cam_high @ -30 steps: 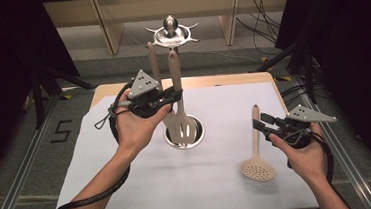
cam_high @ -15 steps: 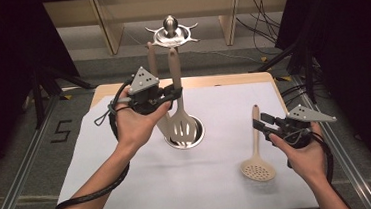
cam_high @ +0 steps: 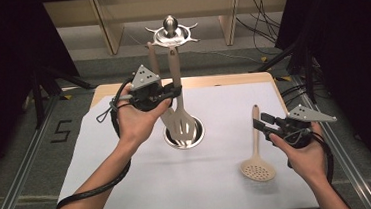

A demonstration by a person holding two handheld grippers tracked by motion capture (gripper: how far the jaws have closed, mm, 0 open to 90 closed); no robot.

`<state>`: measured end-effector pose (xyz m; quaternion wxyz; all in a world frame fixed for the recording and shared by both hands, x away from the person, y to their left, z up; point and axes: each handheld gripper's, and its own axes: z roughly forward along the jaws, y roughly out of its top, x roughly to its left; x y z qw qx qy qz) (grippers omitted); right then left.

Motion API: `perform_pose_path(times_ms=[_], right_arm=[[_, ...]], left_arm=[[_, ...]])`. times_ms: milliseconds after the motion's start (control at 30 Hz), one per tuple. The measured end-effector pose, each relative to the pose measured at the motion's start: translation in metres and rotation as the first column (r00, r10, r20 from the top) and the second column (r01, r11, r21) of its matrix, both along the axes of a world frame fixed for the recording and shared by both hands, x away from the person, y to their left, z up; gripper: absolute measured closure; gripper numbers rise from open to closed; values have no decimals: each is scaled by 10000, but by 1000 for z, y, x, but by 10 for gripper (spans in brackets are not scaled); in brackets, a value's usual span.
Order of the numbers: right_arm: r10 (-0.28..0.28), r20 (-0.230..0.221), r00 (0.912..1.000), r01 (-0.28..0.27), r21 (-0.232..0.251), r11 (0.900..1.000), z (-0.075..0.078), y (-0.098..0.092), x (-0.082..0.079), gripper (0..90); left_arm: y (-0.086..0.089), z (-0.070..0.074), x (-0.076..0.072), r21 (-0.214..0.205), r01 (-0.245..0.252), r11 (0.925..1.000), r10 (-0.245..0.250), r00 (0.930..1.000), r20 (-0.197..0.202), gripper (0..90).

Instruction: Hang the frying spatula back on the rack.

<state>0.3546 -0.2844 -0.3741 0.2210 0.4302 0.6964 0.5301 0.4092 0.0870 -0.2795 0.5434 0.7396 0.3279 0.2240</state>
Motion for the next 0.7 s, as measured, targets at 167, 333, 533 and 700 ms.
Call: perform_pose_path(times_ms=[167, 333, 533, 700], right_arm=[[79, 182, 9998, -76, -131, 9999, 0, -2, 1, 590], [174, 362, 9992, -163, -331, 9993, -1, -3, 2, 591], [278, 40, 9996, -277, -324, 9991, -2, -3, 2, 589], [221, 102, 9997, -216, -419, 9989, -2, -3, 2, 589]], left_arm=[[-1, -1, 2, -49, -15, 10000, 15, 10000, -13, 755], [-1, -2, 3, -11, -26, 10000, 26, 10000, 93, 753], [0, -2, 3, 53, -51, 10000, 50, 9998, 200, 751], [0, -3, 3, 4, -48, 10000, 48, 9998, 207, 748]])
